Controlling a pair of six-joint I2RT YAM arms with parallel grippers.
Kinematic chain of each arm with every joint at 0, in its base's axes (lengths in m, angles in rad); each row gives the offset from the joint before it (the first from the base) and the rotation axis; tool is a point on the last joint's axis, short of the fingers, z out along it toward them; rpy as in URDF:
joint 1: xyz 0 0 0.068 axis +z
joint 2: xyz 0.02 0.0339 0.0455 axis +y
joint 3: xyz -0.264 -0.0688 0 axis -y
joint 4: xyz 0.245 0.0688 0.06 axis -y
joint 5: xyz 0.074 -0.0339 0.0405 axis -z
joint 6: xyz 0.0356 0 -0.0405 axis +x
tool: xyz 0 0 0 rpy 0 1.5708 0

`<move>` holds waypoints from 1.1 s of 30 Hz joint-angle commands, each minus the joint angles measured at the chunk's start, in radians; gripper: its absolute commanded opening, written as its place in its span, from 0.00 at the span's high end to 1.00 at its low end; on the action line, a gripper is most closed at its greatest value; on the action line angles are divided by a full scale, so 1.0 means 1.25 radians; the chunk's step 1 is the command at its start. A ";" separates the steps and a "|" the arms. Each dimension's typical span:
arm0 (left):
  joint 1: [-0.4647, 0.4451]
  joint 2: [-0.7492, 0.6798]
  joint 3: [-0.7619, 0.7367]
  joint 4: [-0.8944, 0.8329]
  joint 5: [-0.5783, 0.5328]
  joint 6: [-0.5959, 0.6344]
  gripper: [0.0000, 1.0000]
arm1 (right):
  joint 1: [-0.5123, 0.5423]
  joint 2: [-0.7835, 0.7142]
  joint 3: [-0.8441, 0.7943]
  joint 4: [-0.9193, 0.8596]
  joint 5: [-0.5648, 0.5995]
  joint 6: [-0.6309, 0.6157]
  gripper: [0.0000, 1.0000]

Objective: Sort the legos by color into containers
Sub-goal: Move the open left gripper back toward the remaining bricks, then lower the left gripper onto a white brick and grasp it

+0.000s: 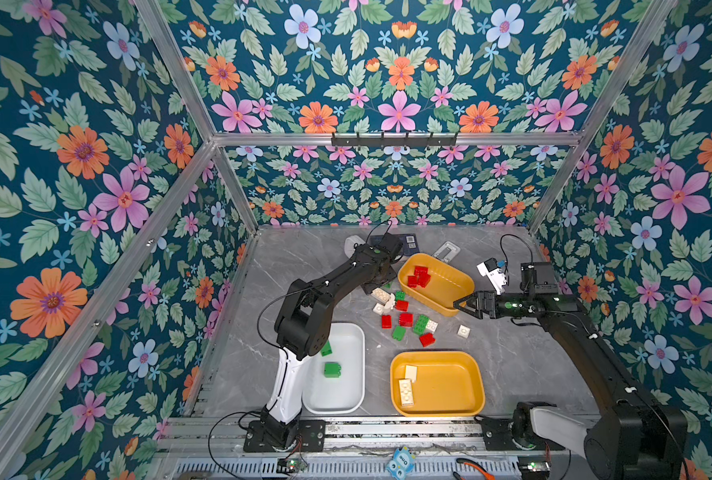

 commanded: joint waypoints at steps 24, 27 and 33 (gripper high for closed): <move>0.003 0.110 0.027 -0.025 0.032 -0.080 0.52 | 0.001 0.001 -0.011 0.012 -0.023 0.002 0.01; 0.002 0.113 0.031 -0.033 0.033 -0.078 0.60 | 0.000 0.003 -0.010 0.012 -0.023 0.003 0.01; 0.001 0.068 0.026 -0.036 0.011 -0.050 0.70 | 0.001 0.007 -0.002 0.012 -0.021 0.002 0.01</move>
